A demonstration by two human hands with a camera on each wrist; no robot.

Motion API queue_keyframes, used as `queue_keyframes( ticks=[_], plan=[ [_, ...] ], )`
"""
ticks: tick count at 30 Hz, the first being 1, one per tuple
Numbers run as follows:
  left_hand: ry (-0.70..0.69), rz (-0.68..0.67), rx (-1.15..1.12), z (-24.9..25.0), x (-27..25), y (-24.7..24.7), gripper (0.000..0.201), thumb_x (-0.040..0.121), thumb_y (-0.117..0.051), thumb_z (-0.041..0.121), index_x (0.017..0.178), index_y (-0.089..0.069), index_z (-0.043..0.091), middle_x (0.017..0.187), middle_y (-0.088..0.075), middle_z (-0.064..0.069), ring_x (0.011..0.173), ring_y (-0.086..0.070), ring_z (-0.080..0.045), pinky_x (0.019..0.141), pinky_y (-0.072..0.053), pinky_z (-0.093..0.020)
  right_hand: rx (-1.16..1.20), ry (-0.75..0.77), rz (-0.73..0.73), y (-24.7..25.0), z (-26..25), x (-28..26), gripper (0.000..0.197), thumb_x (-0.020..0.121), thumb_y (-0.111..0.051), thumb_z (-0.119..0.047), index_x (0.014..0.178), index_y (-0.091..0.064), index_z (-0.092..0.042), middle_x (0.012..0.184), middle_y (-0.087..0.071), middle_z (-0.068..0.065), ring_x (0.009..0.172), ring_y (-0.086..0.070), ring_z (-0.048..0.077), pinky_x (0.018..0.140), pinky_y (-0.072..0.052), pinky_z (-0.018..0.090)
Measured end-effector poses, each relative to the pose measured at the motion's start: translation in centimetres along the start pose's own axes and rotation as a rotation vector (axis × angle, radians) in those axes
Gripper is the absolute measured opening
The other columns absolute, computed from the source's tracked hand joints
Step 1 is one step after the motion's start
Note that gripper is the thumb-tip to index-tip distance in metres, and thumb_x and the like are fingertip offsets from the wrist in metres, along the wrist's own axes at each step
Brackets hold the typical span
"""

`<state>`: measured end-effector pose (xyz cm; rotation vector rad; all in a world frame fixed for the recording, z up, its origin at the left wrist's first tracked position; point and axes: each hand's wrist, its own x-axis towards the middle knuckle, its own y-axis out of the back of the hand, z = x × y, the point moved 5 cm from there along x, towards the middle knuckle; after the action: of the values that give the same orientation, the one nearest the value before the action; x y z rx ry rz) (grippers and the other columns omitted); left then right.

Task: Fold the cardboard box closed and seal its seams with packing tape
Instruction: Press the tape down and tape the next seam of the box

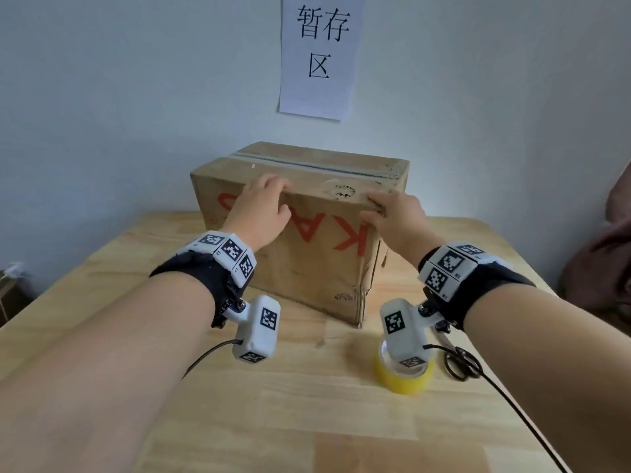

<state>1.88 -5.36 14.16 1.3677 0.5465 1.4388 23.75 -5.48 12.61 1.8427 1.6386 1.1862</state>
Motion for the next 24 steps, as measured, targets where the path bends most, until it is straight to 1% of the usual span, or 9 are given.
queue_keyframes(
  ticks=[2, 5, 6, 10, 13, 17, 19, 22, 24],
  plan=[
    [-0.013, 0.008, 0.041, 0.6, 0.2, -0.5, 0.041, 0.095, -0.047, 0.022, 0.135, -0.043, 0.014, 0.146, -0.035, -0.007, 0.135, -0.031, -0.025, 0.112, -0.027, -0.039, 0.072, 0.018, 0.029, 1.7, 1.1, -0.5, 0.024, 0.093, -0.059, -0.016, 0.112, -0.065, -0.003, 0.105, -0.066, 0.011, 0.098, -0.060, 0.029, 0.081, -0.047, 0.026],
    [-0.024, -0.038, 0.134, 1.6, 0.6, -1.4, 0.052, 0.096, -0.046, 0.038, 0.141, -0.035, 0.016, 0.153, -0.026, -0.009, 0.140, -0.024, -0.028, 0.115, -0.022, -0.043, 0.138, 0.046, 0.091, 3.9, 2.9, -1.4, 0.030, 0.092, -0.060, -0.007, 0.121, -0.065, -0.006, 0.117, -0.063, 0.006, 0.110, -0.055, 0.017, 0.078, -0.030, -0.006],
    [-0.027, -0.055, 0.156, 1.9, 0.8, -1.6, 0.055, 0.096, -0.044, 0.043, 0.142, -0.034, 0.016, 0.154, -0.023, -0.010, 0.142, -0.021, -0.028, 0.116, -0.019, -0.044, 0.134, 0.044, 0.113, 4.4, 3.7, -1.3, 0.030, 0.092, -0.058, -0.005, 0.122, -0.064, -0.007, 0.117, -0.062, 0.003, 0.109, -0.052, 0.013, 0.075, -0.026, -0.009],
    [-0.003, -0.098, 0.241, 1.5, 1.1, -1.5, 0.070, 0.092, -0.025, 0.063, 0.146, -0.029, 0.018, 0.154, -0.025, -0.010, 0.142, -0.020, -0.029, 0.116, -0.016, -0.048, -0.177, -0.098, 0.174, 5.9, 6.0, 0.2, 0.047, 0.091, -0.038, 0.006, 0.126, -0.062, -0.014, 0.117, -0.056, 0.014, 0.101, -0.052, 0.028, 0.083, -0.040, 0.027],
    [0.116, -0.084, 0.284, -0.5, 0.7, -0.6, 0.079, 0.086, -0.011, 0.073, 0.145, -0.030, 0.024, 0.152, -0.029, -0.010, 0.141, -0.023, -0.032, 0.114, -0.016, -0.057, -0.349, -0.230, 0.150, 5.3, 4.5, 1.0, 0.047, 0.090, -0.038, -0.003, 0.134, -0.049, -0.017, 0.132, -0.037, 0.015, 0.115, -0.042, 0.036, 0.090, -0.045, 0.044],
    [0.373, -0.129, 0.308, -3.0, -0.5, 0.6, 0.081, 0.081, -0.008, 0.079, 0.137, -0.040, 0.030, 0.152, -0.027, -0.012, 0.138, -0.023, -0.040, 0.110, -0.014, -0.063, -0.370, -0.155, -0.073, 0.2, -0.3, 1.3, 0.049, 0.095, -0.031, -0.047, 0.135, -0.045, -0.024, 0.145, -0.031, 0.018, 0.131, -0.029, 0.043, 0.102, -0.034, 0.055],
    [0.440, -0.175, 0.244, -3.7, -0.9, 0.9, 0.064, 0.083, -0.014, 0.065, 0.122, -0.050, 0.029, 0.149, -0.031, -0.015, 0.129, -0.034, -0.042, 0.103, -0.027, -0.058, -0.331, -0.073, -0.181, -2.7, -2.3, 1.5, 0.060, 0.091, -0.023, -0.061, 0.128, -0.052, -0.025, 0.142, -0.041, 0.017, 0.138, -0.021, 0.040, 0.109, -0.020, 0.059],
    [0.412, -0.191, 0.116, -3.8, -1.6, 1.7, 0.042, 0.079, -0.018, 0.047, 0.089, -0.050, 0.023, 0.130, -0.047, -0.018, 0.104, -0.053, -0.039, 0.085, -0.044, -0.044, -0.237, 0.039, -0.141, -3.2, -3.5, 1.7, 0.060, 0.093, -0.025, -0.062, 0.126, -0.057, -0.023, 0.135, -0.051, 0.012, 0.141, -0.022, 0.030, 0.116, -0.003, 0.053],
    [0.366, -0.190, 0.127, -3.4, -2.0, 2.1, 0.042, 0.080, -0.019, 0.048, 0.084, -0.051, 0.020, 0.128, -0.048, -0.016, 0.099, -0.055, -0.036, 0.074, -0.043, -0.036, -0.220, 0.008, -0.120, -2.4, -2.2, 2.0, 0.054, 0.095, -0.030, -0.058, 0.131, -0.053, -0.025, 0.143, -0.043, 0.012, 0.143, -0.015, 0.031, 0.117, -0.001, 0.053]
  ],
)
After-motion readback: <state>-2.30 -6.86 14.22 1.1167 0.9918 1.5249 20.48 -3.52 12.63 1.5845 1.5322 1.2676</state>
